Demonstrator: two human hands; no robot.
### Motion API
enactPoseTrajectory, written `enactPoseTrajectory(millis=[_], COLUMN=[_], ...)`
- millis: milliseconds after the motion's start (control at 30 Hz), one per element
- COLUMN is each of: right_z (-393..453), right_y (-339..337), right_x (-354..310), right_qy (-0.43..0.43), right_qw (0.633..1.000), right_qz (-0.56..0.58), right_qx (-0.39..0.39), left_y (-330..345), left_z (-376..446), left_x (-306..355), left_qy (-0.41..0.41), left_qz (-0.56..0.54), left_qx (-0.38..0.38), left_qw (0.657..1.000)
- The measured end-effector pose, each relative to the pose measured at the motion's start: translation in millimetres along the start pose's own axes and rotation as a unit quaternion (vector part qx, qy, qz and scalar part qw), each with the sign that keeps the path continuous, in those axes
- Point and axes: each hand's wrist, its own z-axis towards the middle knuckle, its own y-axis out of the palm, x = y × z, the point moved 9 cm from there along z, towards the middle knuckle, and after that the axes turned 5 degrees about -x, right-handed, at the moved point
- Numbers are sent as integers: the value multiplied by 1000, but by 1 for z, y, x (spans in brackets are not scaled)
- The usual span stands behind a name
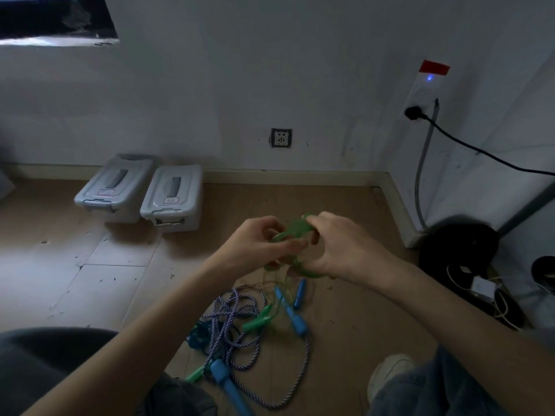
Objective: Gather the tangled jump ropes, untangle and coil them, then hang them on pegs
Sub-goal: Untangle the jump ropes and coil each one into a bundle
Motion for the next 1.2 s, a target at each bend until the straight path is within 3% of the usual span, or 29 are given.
enactPoseTrajectory(millis=[167,233,333,400,567,667,800,967,1200], right_z=[-1,0,2,2,2,2,3,2,-2], right_y=[-12,-11,6,15,11,9,1,5,-3], right_x=[3,11,15,13,20,22,31,19,12], right_qy=[-2,8,-2,-16,-9,-1,28,-6,-37], right_qw=[997,998,987,979,927,927,904,915,918], right_qz=[-14,7,160,201,373,375,418,404,394], right_qx=[79,64,-6,-41,-20,13,88,11,11], left_y=[-4,-5,-1,-2,-17,-22,-23,-11,-7], left_z=[-1,-3,-9,-12,-13,-11,-9,-11,-11], left_x=[3,14,28,30,30,25,18,11,15], left_qy=[12,40,65,62,39,25,4,-24,-18], left_qz=[5,29,72,86,91,128,88,86,46], left_qx=[27,10,-50,-77,-31,-1,-4,-69,-72], left_qw=[1000,999,994,991,995,991,996,994,996])
